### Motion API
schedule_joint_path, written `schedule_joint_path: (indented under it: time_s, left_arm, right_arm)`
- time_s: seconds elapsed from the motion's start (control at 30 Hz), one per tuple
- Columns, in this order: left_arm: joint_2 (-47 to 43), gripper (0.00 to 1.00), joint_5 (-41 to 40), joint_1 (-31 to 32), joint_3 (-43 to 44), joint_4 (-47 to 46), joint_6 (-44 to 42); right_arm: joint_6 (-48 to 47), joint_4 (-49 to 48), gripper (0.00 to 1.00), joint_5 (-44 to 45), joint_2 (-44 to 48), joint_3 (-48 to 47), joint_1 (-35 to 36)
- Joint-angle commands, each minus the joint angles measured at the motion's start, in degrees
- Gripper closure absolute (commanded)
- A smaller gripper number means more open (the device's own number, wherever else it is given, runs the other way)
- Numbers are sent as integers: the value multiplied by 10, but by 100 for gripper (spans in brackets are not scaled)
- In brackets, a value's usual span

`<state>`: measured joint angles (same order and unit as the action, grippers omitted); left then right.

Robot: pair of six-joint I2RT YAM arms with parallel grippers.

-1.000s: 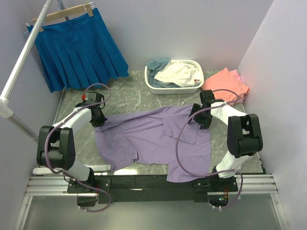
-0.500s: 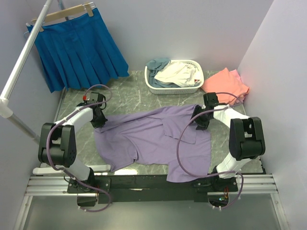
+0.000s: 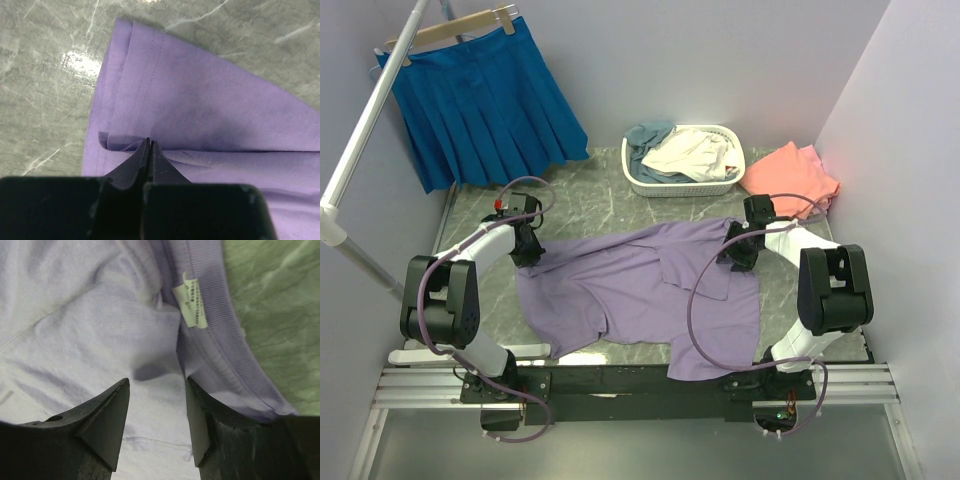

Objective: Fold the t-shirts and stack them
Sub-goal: Fold the tshirt

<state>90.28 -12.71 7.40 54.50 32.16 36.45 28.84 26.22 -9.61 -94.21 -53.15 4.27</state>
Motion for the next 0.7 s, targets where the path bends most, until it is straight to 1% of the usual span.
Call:
schedule_joint_path:
  time_s: [0.0,0.2,0.3,0.37,0.4,0.47,0.5,0.53,0.6,0.67]
  left_arm:
    - [1,98,-2,4,18,-6,-3]
    - [-1,98,-4,6,18,-6,-3]
    - [0,98,-2,6,18,-7,-4]
    - [2,98,-2,6,18,-8,-4]
    - [3,98,-2,7,17,-7,-4]
    - [4,98,-2,6,18,-8,-4]
    - [4,98,-2,7,18,-8,-4]
    - [3,98,-2,7,18,-8,-4]
    - [3,98,-4,7,19,-6,-4]
    - [2,98,-7,7,20,-4,-4]
  right_arm:
    - [-8,-2,44,36,9,-7,-1]
    - [-12,-15,46,35,-23,-20,0]
    - [-17,-26,57,21,-34,-23,1]
    - [-22,-35,63,12,-39,-25,1]
    - [-22,-35,70,10,-40,-27,1]
    - [-26,-33,79,13,-47,-31,1]
    - [-27,-34,91,15,-47,-32,1]
    - [-28,-29,99,21,-45,-33,1]
    - [-32,-28,100,24,-35,-32,1]
    - [-28,-17,100,49,-12,-33,3]
